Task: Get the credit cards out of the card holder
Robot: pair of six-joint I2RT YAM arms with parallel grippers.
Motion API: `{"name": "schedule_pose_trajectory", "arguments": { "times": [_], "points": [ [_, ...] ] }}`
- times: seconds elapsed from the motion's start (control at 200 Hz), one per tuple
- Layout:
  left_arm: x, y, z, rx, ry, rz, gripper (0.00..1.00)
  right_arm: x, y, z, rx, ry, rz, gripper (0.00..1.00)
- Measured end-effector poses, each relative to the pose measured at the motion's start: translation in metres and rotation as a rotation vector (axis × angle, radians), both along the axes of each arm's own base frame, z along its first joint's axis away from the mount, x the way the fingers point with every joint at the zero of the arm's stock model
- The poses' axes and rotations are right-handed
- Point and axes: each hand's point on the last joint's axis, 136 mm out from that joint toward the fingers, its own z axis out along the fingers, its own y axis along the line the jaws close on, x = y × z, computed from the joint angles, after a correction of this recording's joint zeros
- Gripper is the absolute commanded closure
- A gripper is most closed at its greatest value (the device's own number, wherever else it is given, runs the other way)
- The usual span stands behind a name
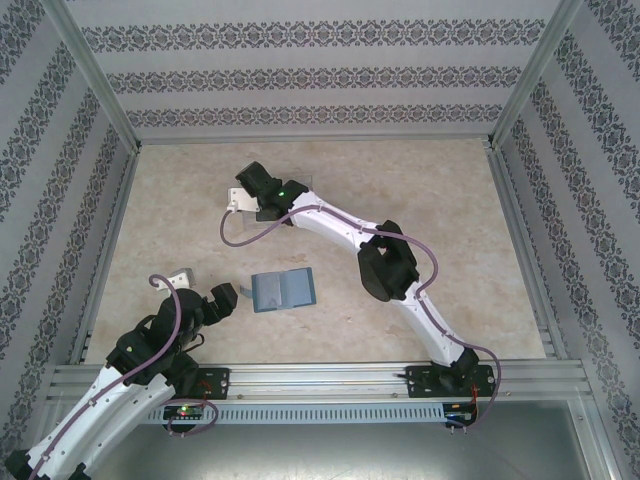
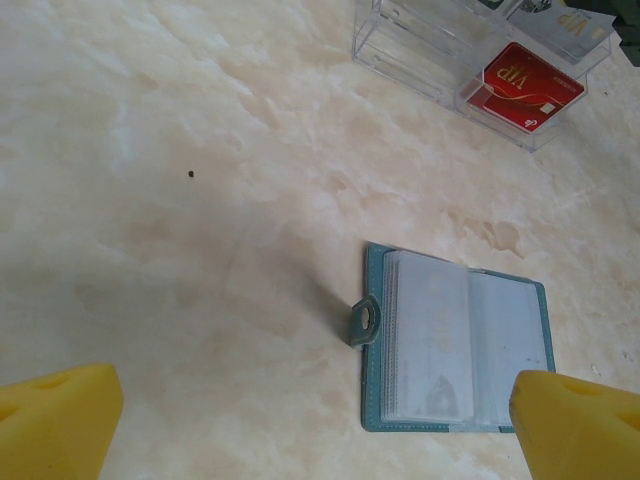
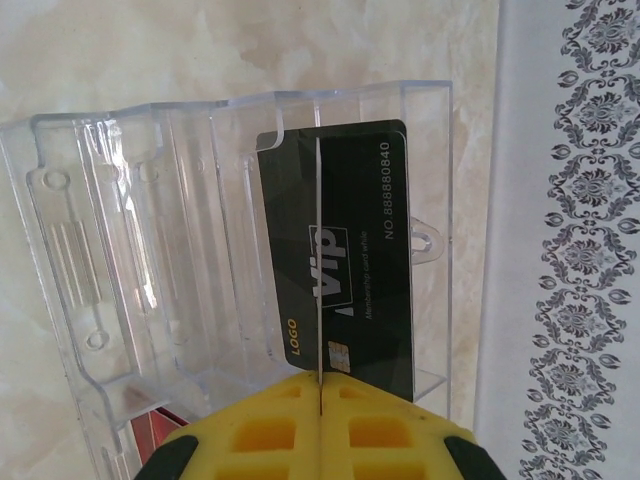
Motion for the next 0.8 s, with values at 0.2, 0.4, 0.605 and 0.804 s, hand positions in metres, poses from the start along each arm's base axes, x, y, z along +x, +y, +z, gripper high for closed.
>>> {"name": "schedule_pose_trajectory", "arguments": {
  "times": [0.2,0.4,0.605,0.804],
  "points": [
    [0.000,0.000,0.000,0.000,0.000,0.000,0.00,0.000,0.000,-0.005,-0.006,0.005,0.000,1.00],
    [0.000,0.000,0.000,0.000,0.000,0.000,0.00,0.005,0.001,-0.007,0.004,-0.005,-0.011,0.74],
    [0.000,0.000,0.000,0.000,0.000,0.000,0.00,0.021,-0.004,-0.014,0.010,-0.032,-0.060,0.73],
    [0.000,0.000,-0.001,0.001,0.002,0.000,0.00,0.042,-0.011,-0.003,0.046,-0.099,-0.135,0.72]
  ]
}}
